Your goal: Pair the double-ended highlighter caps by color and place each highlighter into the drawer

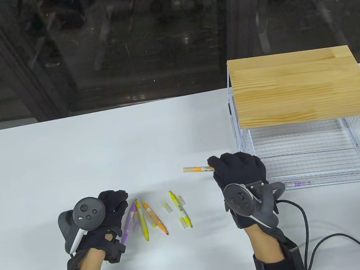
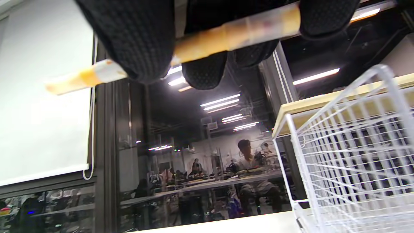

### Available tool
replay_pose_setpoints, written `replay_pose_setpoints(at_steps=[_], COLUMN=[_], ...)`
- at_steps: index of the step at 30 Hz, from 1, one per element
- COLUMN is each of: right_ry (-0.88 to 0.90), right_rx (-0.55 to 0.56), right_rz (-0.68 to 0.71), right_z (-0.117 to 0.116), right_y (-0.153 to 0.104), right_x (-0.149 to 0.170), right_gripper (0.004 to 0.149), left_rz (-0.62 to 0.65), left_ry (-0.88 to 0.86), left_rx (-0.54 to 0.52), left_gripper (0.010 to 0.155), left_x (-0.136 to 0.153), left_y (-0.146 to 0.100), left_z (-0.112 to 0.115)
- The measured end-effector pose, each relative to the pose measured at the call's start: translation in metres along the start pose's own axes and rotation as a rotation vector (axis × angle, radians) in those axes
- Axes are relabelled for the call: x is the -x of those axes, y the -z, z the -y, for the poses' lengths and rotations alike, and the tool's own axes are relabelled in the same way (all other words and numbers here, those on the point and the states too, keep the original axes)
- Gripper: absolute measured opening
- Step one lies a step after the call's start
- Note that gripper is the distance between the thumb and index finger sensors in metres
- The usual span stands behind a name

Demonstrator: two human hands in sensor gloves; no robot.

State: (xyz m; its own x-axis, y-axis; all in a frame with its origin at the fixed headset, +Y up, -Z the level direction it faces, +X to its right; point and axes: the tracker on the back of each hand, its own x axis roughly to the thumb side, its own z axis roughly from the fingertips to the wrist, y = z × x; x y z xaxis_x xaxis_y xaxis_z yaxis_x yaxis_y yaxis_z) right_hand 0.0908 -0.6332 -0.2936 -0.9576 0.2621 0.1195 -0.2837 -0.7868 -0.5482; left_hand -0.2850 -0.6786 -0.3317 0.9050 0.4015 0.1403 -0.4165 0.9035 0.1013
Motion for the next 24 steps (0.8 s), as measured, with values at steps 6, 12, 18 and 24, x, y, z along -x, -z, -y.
replay_pose_setpoints(at_steps=[6, 12, 18, 24], right_ry=[-0.01, 0.003, 0.022, 0.009], right_rx=[0.026, 0.038, 0.046, 0.023], right_rz=[-0.056, -0.107, -0.181, -0.265], right_z=[0.006, 0.011, 0.014, 0.012], right_y=[0.002, 0.002, 0.003, 0.003], right_x=[0.017, 0.032, 0.051, 0.073], right_gripper=[0.046, 0.046, 0.046, 0.047], left_rz=[-0.001, -0.003, -0.004, -0.004], left_ry=[-0.006, -0.005, -0.006, -0.011], left_rx=[0.004, 0.012, 0.018, 0.024], left_gripper=[0.048, 0.048, 0.048, 0.049], left_x=[0.001, 0.001, 0.001, 0.001], left_y=[0.0, 0.0, 0.0, 0.0], left_z=[0.0, 0.0, 0.001, 0.001])
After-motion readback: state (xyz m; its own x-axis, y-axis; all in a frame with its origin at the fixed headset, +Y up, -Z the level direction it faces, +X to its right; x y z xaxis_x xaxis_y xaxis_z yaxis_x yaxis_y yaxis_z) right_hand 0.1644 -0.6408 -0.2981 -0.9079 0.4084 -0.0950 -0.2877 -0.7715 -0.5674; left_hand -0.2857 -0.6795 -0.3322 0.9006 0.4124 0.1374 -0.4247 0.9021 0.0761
